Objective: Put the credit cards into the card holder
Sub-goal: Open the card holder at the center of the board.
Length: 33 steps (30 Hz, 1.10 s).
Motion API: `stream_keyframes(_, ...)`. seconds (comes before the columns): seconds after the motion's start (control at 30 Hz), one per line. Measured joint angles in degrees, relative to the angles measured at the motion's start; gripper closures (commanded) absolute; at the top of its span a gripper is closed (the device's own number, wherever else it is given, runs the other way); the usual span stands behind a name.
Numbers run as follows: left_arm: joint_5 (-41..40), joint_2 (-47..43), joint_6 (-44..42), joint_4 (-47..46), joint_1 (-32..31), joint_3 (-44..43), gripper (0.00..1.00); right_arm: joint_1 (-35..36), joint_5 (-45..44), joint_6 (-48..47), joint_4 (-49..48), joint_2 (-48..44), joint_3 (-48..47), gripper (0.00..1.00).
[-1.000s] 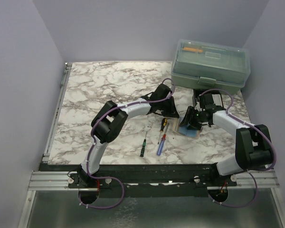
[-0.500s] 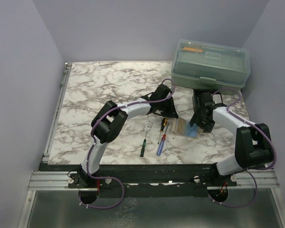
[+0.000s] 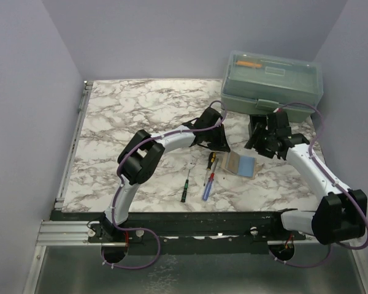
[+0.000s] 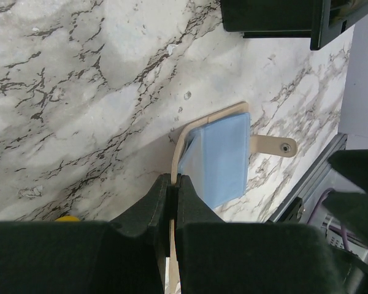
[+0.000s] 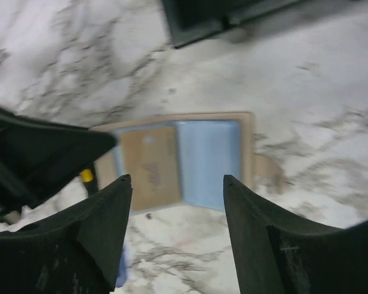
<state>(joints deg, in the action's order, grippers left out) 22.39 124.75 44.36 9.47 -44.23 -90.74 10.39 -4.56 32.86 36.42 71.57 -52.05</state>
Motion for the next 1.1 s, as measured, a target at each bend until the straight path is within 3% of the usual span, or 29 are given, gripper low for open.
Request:
stream_keyframes(0.1, 0.0, 0.0, -0.1, 0.1, 0.0, -0.3, 1.00, 0.0, 9.2, -0.4, -5.2, 3.6, -0.1, 0.53)
stream_keyframes(0.17, 0.0, 0.0, -0.1, 0.1, 0.0, -0.5, 0.95, 0.0, 13.3, -0.1, -9.1, 8.1, 1.2, 0.52)
stream_keyframes(0.4, 0.0, 0.0, -1.2, 1.2, 0.0, -0.7, 0.54, -2.8, 20.4, 1.7, -16.2, 10.2, 12.1, 0.55)
stream_keyframes(0.53, -2.4, 0.0, -3.2, 3.6, 0.0, -0.7, 0.44, -6.3, 23.5, 2.4, -19.5, 7.2, 15.1, 0.68)
stream_keyframes(0.73, -8.0, -1.9, -7.5, 8.8, -0.2, -0.9, 0.47, -10.9, 25.4, 2.3, -21.4, 6.5, 17.8, 0.69)
stream_keyframes(0.97, -9.3, -3.5, -9.6, 11.7, -2.7, -6.6, 0.74, -11.4, 29.7, 0.7, -22.0, 6.4, 18.1, 0.62)
stream_keyframes(1.1, -5.3, -2.4, -9.0, 11.6, -4.6, -9.4, 0.87, -11.4, 33.5, 0.2, -23.5, 6.4, 18.1, 0.65)
